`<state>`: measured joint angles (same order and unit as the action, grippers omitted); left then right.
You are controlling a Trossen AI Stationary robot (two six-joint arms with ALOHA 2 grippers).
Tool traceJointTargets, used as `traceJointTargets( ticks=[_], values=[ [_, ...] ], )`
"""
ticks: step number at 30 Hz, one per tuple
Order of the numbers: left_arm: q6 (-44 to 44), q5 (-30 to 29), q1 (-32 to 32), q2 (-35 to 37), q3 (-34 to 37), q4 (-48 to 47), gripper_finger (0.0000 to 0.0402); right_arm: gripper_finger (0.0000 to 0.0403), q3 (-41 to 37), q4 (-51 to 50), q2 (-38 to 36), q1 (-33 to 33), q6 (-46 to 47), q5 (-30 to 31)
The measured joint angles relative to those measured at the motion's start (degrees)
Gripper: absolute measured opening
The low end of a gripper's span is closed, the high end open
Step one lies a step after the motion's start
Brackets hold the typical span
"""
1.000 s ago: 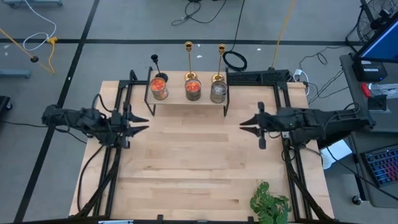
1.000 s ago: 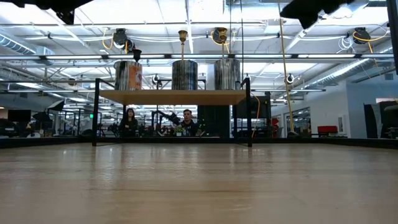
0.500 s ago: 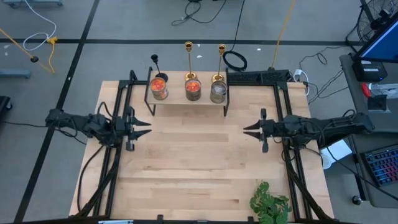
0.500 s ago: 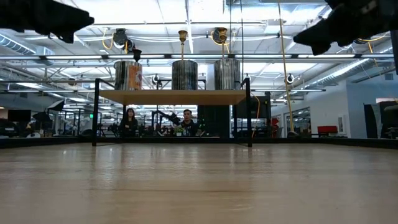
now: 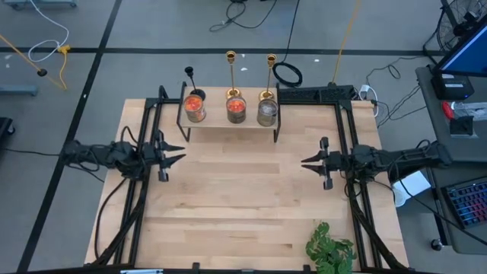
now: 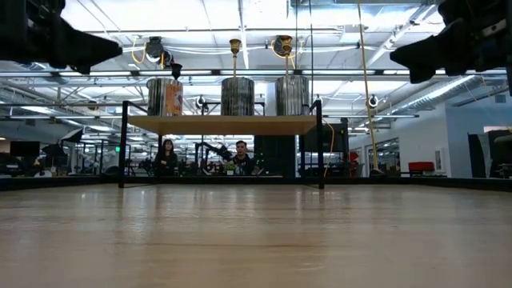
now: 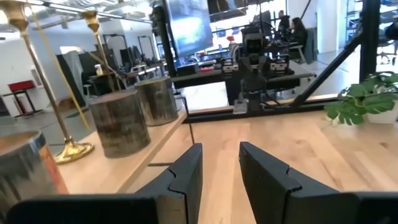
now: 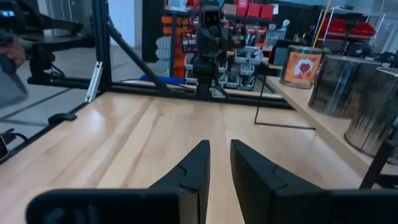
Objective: Pick & Place candle stick holders
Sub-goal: Return to Home Position
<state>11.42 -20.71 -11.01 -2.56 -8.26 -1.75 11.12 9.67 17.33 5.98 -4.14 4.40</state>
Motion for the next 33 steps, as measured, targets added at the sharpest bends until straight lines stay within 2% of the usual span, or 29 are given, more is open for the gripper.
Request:
traceJointTargets(
  ticks=[7,21,28,33],
  values=[
    [-1.87,2.77,2.10,1.63,3.30,0.64,0.0113,0.0059,-3.19,0.00,-3.33,0.00,0.12,0.02],
    [-0.13,2.91,5.07,1.63,4.93,1.61,0.0113,0.0059,-7.75,3.40,-5.77,-0.04,-1.06,0.26],
    [-1.04,8.46,6.47,1.48,7.33,4.90,0.0113,0.0059,-8.11,3.62,-5.84,-0.07,-1.11,0.28],
    [-1.24,9.09,7.04,1.50,7.35,4.72,0.0113,0.0059,-8.18,3.56,-5.82,-0.04,-3.81,1.99]
  ],
)
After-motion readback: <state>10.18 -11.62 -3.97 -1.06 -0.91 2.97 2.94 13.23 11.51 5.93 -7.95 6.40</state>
